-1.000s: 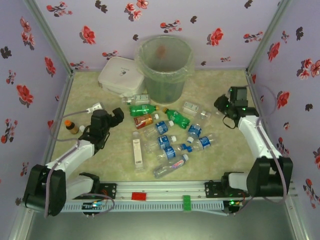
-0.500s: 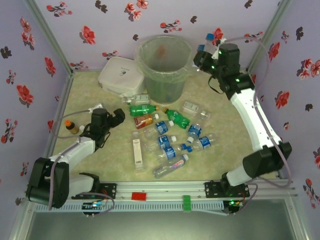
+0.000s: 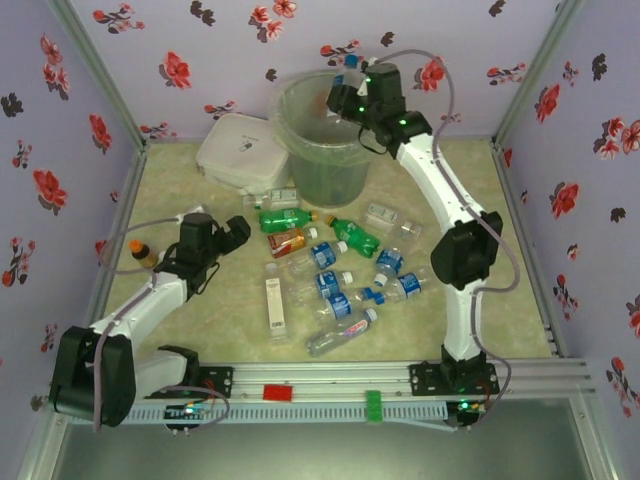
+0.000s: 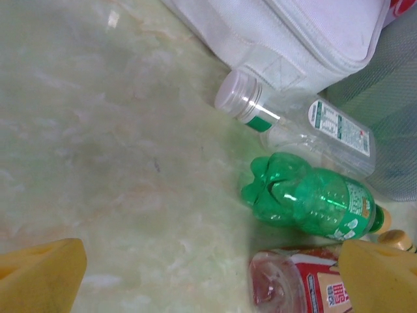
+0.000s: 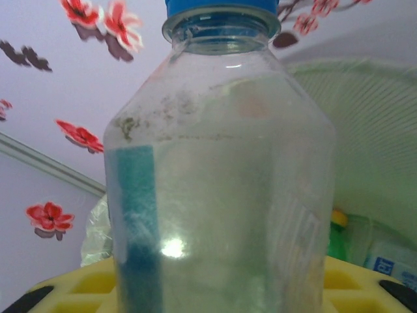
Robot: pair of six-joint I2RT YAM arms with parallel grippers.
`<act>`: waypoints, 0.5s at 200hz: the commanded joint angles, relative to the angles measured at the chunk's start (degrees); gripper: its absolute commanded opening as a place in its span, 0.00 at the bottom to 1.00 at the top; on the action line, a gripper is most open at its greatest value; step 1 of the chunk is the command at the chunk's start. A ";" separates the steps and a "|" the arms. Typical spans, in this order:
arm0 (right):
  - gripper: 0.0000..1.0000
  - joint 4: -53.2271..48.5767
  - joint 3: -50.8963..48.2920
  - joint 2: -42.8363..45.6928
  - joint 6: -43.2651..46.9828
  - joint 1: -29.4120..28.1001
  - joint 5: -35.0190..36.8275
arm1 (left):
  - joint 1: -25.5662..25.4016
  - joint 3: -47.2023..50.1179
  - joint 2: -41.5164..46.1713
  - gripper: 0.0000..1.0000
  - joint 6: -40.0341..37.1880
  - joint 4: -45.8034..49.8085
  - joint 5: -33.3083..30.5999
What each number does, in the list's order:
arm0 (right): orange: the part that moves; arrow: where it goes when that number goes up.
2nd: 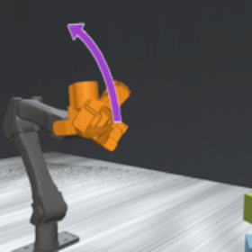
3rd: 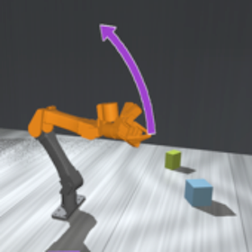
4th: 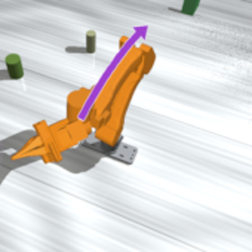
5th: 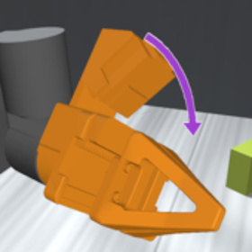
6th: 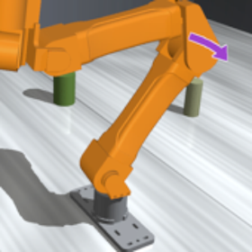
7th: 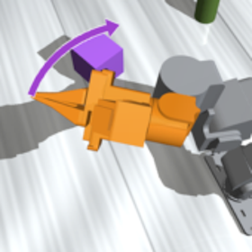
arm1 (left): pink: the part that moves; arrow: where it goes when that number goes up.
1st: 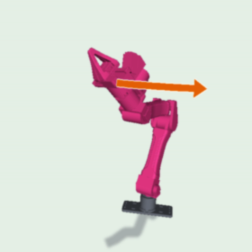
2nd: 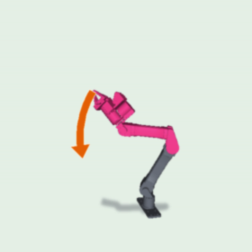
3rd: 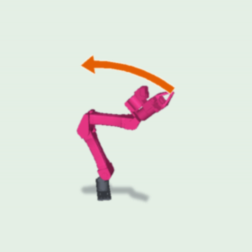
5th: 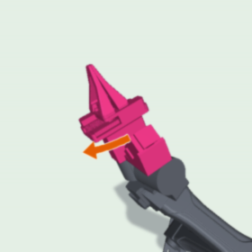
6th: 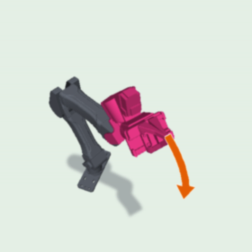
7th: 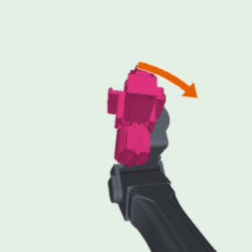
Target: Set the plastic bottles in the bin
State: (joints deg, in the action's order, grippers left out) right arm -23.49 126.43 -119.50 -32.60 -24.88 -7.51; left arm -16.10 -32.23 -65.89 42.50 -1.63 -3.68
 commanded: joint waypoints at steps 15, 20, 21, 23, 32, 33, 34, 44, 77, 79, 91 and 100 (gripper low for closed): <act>0.61 -0.41 6.09 -3.61 -0.50 -1.30 0.68 | 0.40 -2.21 4.91 1.00 -0.16 6.60 3.75; 0.68 -0.90 7.15 -4.17 -0.50 -1.32 0.54 | 0.42 -2.16 5.69 1.00 -0.53 7.21 3.79; 0.70 -1.01 7.42 -4.30 -0.52 -1.36 0.51 | 0.44 -2.15 5.91 1.00 -0.64 7.37 3.83; 0.72 -1.25 7.84 -4.48 -0.46 -1.32 0.48 | 0.41 -2.14 6.18 1.00 -0.95 7.63 3.83; 0.84 -1.97 9.39 -5.01 -0.30 -1.45 0.47 | 0.41 -1.81 7.56 1.00 -1.65 8.52 3.65; 0.85 -1.99 9.55 -5.03 -0.33 -1.42 0.48 | 0.43 -1.75 7.63 1.00 -1.73 8.63 3.58; 0.86 -2.04 9.68 -5.12 -0.30 -1.41 0.48 | 0.40 -1.68 7.80 1.00 -1.72 8.78 3.54; 0.98 -2.14 10.49 -5.14 -0.07 -1.41 0.82 | 0.37 -1.44 8.88 1.00 -1.89 10.03 2.69; 1.00 -4.81 10.95 -1.81 1.36 -1.44 3.15 | 0.27 -2.36 9.71 1.00 -2.21 13.05 2.43; 1.00 -5.17 10.90 -1.53 1.43 -1.45 3.30 | 0.23 -2.43 9.72 1.00 -2.22 13.05 2.43; 1.00 -7.11 9.80 0.97 2.38 -1.40 4.13 | -0.24 -2.76 9.72 1.00 -2.48 13.05 2.44; 1.00 -7.89 7.44 3.73 3.05 -1.40 4.82 | -0.84 -3.19 9.73 1.00 -2.77 13.05 2.41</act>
State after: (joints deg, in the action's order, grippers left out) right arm -27.90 135.46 -123.39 -32.25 -26.41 -5.67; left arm -16.12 -33.01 -56.80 41.47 9.08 -1.37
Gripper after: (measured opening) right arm 0.996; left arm 0.998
